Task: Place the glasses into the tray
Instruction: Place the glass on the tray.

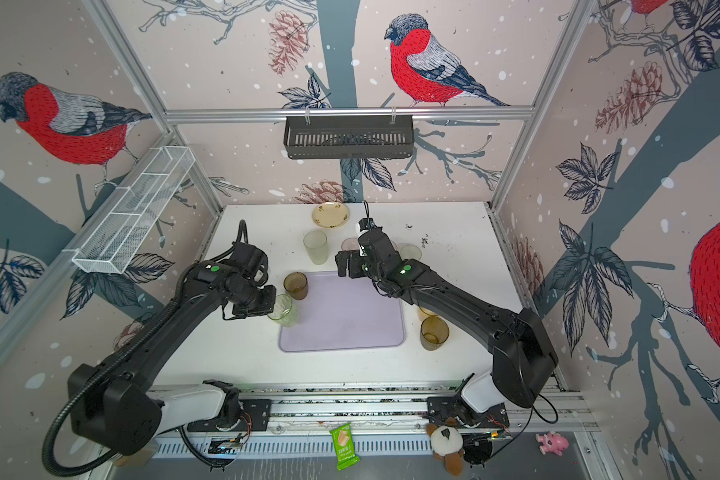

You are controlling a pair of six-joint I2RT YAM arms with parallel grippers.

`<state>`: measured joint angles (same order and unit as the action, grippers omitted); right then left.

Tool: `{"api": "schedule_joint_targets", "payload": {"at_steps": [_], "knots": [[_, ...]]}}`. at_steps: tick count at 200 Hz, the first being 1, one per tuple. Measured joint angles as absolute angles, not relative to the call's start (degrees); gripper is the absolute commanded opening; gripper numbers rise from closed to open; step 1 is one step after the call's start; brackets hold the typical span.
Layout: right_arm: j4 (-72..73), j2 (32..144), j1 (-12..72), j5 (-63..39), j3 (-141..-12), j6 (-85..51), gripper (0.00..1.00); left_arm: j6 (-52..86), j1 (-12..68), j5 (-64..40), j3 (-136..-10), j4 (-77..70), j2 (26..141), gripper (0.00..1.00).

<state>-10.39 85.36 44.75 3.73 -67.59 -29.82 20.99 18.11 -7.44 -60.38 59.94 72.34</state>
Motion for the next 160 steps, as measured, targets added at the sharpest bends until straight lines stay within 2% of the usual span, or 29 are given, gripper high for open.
{"api": "schedule_joint_targets", "payload": {"at_steps": [76, 160], "knots": [[-10.7, 84.5, 44.8, 5.0, -67.5, -29.8, 1.00, 24.3, 23.6, -3.3, -54.2, 52.9, 76.2, 0.00], [-10.7, 83.5, 44.8, 5.3, -66.4, -29.8, 1.00, 27.7, 27.3, 3.1, -53.6, 49.2, 79.9, 0.00]]}}
